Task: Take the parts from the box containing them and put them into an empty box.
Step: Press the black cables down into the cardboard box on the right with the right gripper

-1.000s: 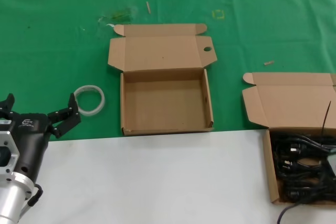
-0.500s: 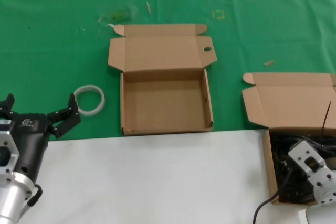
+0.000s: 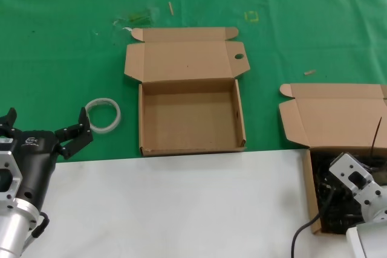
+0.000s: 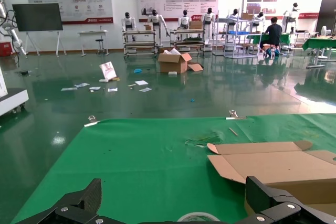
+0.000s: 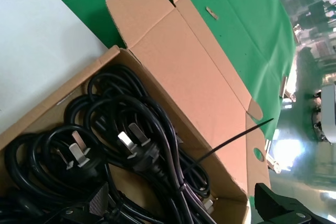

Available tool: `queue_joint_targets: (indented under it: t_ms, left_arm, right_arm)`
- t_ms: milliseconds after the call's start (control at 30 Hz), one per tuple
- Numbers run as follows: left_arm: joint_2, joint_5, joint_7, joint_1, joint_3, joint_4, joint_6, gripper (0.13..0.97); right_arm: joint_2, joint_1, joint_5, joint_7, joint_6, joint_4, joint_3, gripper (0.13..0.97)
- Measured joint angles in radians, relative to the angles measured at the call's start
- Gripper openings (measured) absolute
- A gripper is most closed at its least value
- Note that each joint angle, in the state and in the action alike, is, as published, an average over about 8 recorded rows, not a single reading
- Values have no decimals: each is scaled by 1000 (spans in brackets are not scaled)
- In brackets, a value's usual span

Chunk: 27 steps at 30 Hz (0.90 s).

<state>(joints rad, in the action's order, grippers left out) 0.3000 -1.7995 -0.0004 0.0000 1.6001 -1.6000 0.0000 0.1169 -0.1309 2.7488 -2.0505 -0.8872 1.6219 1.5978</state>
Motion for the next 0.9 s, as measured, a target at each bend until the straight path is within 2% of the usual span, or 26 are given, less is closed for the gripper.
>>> queue_joint_targets:
  t_ms: [467,900]
  left_arm:
    - [0,0,0,0,0,0,0,966]
    - [0,0,0,0,0,0,0,966]
  right_arm:
    - [0,22,-17,-37,-25,49,-43,966]
    - [0,-27,-40,-55,22,-20,-44,950]
